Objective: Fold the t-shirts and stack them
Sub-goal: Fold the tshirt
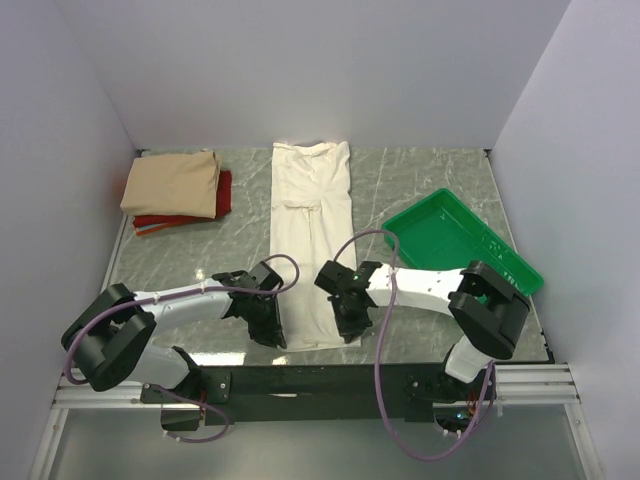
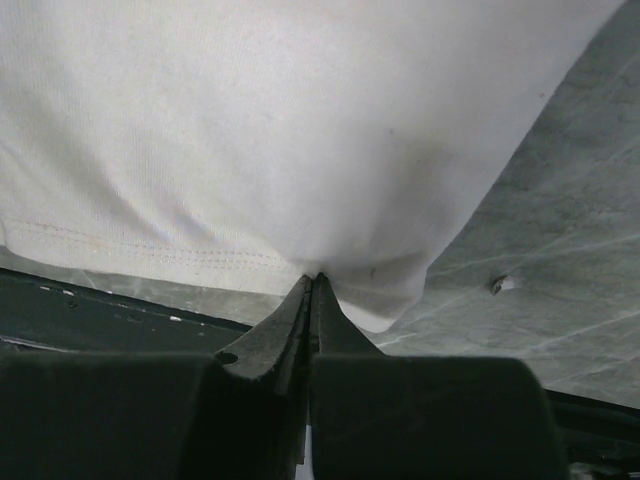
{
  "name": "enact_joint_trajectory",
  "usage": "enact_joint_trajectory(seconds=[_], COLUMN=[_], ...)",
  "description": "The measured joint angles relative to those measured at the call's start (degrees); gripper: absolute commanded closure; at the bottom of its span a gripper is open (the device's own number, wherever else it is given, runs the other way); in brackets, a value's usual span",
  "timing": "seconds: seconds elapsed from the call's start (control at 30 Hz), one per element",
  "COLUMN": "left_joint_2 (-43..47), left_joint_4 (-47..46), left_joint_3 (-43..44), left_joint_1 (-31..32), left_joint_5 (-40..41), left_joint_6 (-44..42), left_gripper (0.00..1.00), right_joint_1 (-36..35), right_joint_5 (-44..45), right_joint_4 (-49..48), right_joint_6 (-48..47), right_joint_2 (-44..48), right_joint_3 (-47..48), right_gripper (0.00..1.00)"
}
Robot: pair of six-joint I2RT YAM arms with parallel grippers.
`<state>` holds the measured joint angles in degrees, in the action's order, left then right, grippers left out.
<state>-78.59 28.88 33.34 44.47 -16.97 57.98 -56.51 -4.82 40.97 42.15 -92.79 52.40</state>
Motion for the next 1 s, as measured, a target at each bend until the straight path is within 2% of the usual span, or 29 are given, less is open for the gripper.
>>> enact_joint_trajectory(seconds=[0.4,1.0], left_joint_2=[-0.15,-0.44], left_joint_4=[-0.35,-0.26], left_joint_3=[0.02,0.17], left_joint_1=[0.37,1.01], left_joint_5=[-0.17,-0.24], left_joint_6=[0.22,0.46], left_gripper=[0.87,0.88], right_joint_1=[-0.2,-0.2], right_joint_5=[0.96,3.06], right_joint_4=[1.46,4.5], right_joint_6=[1.36,3.06], right_joint_2=[5.14,5.33], right_joint_3=[-2.62,-4.04], right_gripper=[1.0,1.0])
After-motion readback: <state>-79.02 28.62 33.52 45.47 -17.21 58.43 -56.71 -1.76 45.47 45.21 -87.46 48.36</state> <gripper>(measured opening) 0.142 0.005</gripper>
